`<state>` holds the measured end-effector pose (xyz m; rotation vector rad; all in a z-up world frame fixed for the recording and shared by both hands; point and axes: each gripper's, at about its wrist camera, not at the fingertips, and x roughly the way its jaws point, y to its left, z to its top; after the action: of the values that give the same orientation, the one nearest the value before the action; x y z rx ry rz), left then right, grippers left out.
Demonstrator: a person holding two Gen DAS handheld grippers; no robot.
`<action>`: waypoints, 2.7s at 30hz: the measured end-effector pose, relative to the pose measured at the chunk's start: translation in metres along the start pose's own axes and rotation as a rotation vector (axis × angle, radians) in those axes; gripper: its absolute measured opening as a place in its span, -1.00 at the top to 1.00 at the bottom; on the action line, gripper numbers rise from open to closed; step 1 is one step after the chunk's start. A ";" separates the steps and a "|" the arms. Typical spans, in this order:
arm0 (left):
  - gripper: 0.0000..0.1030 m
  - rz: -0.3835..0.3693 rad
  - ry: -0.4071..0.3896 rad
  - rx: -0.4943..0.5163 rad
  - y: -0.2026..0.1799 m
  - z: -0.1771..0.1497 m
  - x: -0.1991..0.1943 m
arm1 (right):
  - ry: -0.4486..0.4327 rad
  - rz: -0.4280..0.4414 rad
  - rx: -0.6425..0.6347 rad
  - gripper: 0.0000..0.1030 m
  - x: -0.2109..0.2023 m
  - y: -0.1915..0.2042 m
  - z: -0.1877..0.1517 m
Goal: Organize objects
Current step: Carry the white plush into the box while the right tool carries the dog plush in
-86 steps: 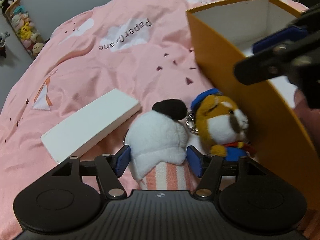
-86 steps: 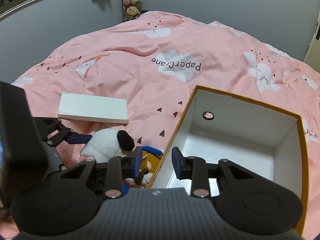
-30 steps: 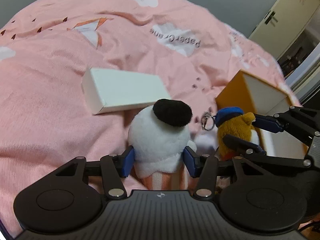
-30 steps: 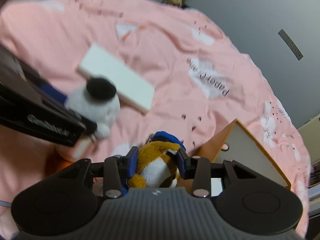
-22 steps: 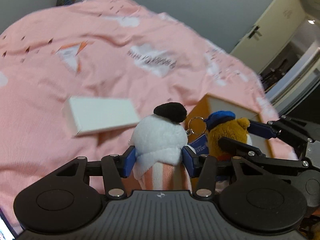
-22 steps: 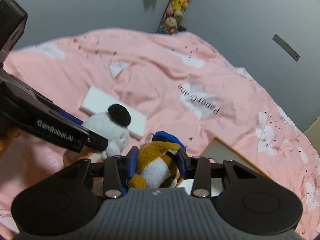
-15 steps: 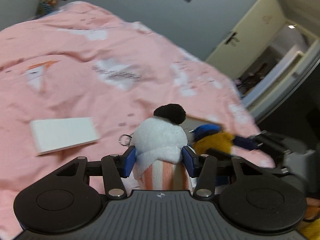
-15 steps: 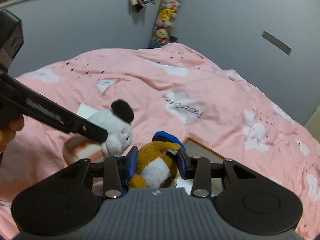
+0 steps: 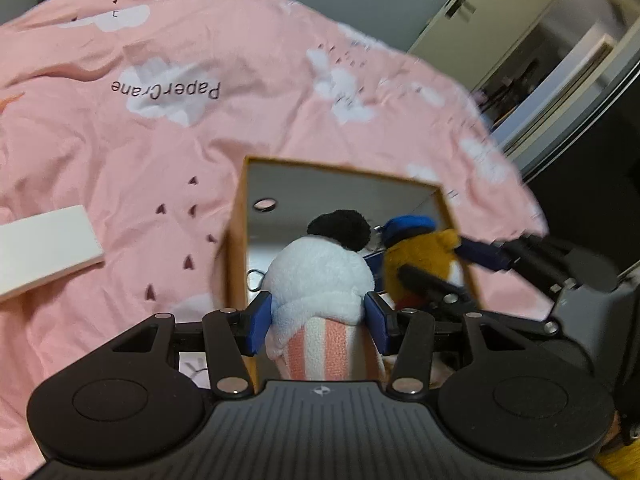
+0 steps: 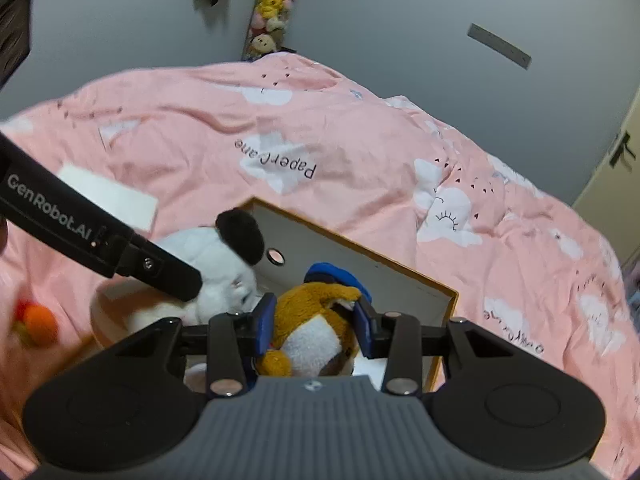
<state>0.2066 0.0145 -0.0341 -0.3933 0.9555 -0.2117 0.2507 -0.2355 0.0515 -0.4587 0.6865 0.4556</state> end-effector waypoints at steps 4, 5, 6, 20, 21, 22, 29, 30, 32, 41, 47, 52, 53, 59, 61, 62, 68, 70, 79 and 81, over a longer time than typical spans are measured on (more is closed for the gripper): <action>-0.11 0.051 0.030 0.083 -0.010 -0.011 0.015 | 0.028 0.021 -0.097 0.18 0.013 0.003 -0.009; -0.11 0.055 0.037 0.091 -0.011 -0.013 0.017 | 0.030 0.030 -0.110 0.18 0.015 0.003 -0.010; -0.11 0.064 0.039 0.095 -0.012 -0.015 0.021 | 0.031 0.033 -0.119 0.18 0.017 0.003 -0.011; -0.17 0.097 0.011 0.180 -0.020 -0.021 0.020 | 0.056 0.095 -0.135 0.15 0.030 -0.006 -0.005; -0.17 0.096 0.013 0.176 -0.019 -0.021 0.020 | 0.060 0.102 -0.128 0.15 0.028 -0.007 -0.006; -0.16 0.091 0.015 0.169 -0.017 -0.021 0.020 | 0.064 0.104 -0.119 0.15 0.027 -0.009 -0.007; 0.13 0.045 0.037 0.164 -0.011 -0.020 0.016 | 0.096 0.069 -0.103 0.14 0.026 -0.018 -0.009; 0.16 0.048 0.047 0.180 -0.011 -0.021 0.016 | 0.092 0.065 -0.112 0.14 0.024 -0.020 -0.008; 0.32 0.057 0.074 0.199 -0.012 -0.020 0.018 | 0.067 0.051 -0.102 0.14 0.019 -0.025 -0.006; 0.56 0.125 0.181 0.297 -0.024 -0.020 0.022 | 0.148 0.077 -0.227 0.15 0.034 -0.010 -0.015; 0.59 0.190 0.182 0.413 -0.034 -0.027 0.020 | 0.167 0.107 -0.048 0.18 0.050 -0.029 -0.010; 0.81 0.282 0.173 0.594 -0.047 -0.042 0.025 | 0.231 0.096 -0.105 0.26 0.064 -0.021 -0.011; 0.81 0.287 0.170 0.618 -0.048 -0.044 0.026 | 0.231 0.094 -0.137 0.25 0.063 -0.017 -0.012; 0.73 0.196 0.133 0.532 -0.038 -0.033 0.020 | 0.240 0.116 -0.120 0.11 0.061 -0.018 -0.015; 0.72 0.120 0.118 0.467 -0.032 -0.024 0.015 | 0.239 0.114 -0.089 0.09 0.061 -0.021 -0.016; 0.70 0.089 0.114 0.452 -0.031 -0.021 0.013 | 0.241 0.112 -0.070 0.09 0.061 -0.023 -0.016; 0.59 0.045 0.209 0.611 -0.054 -0.023 0.036 | 0.269 0.084 0.016 0.08 0.054 -0.030 -0.021; 0.55 0.076 0.236 0.674 -0.063 -0.023 0.045 | 0.265 0.098 0.017 0.09 0.051 -0.027 -0.023; 0.53 0.134 0.368 0.807 -0.073 -0.030 0.048 | 0.262 0.121 0.004 0.14 0.052 -0.018 -0.027; 0.53 0.140 0.364 0.844 -0.074 -0.037 0.049 | 0.266 0.138 0.024 0.14 0.054 -0.019 -0.028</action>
<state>0.2039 -0.0788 -0.0589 0.5029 1.1492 -0.5425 0.2840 -0.2526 0.0000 -0.4554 0.9838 0.5205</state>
